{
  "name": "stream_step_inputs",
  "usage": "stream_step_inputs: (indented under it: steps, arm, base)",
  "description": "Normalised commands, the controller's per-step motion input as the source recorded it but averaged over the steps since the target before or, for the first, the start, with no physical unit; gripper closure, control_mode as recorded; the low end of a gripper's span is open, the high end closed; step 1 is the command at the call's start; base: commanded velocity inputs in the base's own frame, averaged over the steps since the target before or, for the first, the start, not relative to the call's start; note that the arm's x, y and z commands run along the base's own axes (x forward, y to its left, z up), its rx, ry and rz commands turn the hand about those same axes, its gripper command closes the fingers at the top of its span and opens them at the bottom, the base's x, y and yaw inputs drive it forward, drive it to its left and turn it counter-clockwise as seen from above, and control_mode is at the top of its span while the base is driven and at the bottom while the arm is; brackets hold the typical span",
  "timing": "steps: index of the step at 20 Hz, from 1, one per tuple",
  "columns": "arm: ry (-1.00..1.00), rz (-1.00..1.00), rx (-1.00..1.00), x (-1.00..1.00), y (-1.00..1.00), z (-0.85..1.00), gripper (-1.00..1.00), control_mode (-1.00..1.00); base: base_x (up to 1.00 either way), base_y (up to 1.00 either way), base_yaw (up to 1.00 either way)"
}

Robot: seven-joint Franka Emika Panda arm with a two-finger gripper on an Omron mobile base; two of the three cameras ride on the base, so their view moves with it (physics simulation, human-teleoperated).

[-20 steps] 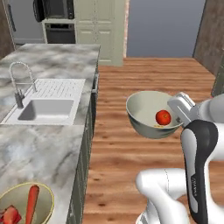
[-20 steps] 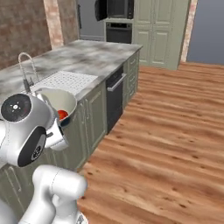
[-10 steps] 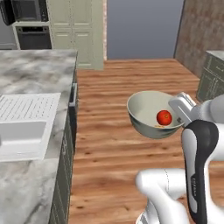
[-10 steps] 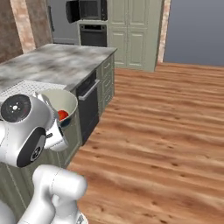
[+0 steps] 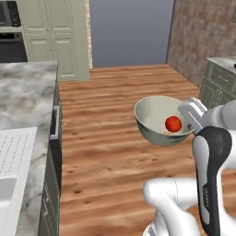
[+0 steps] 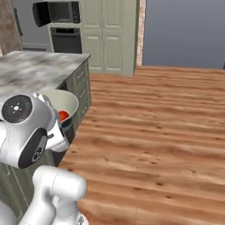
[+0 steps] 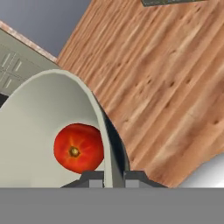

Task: Place the bowl containing the tomato and shrimp in the microwave. Close the microwave door and press the start button to microwave the meal.

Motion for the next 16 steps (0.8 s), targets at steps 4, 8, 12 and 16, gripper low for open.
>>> stream_step_inputs:
  steps: [4, 8, 12, 16]
  arm:
    - [0.0, 0.0, 0.0, 0.0, 0.0, 0.0, 1.0, 1.0]
    - [0.0, 0.0, 0.0, 0.0, 0.0, 0.0, 1.0, 1.0]
    - [0.0, 0.0, 0.0, 0.0, 0.0, 0.0, 1.0, 1.0]
    - [0.0, 0.0, 0.0, 0.0, 0.0, 0.0, 1.0, 1.0]
  base:
    - [1.0, 0.0, -0.21]
    - [1.0, 0.0, -0.17]
    - [1.0, 0.0, -0.06]
    - [1.0, 0.0, 0.0]
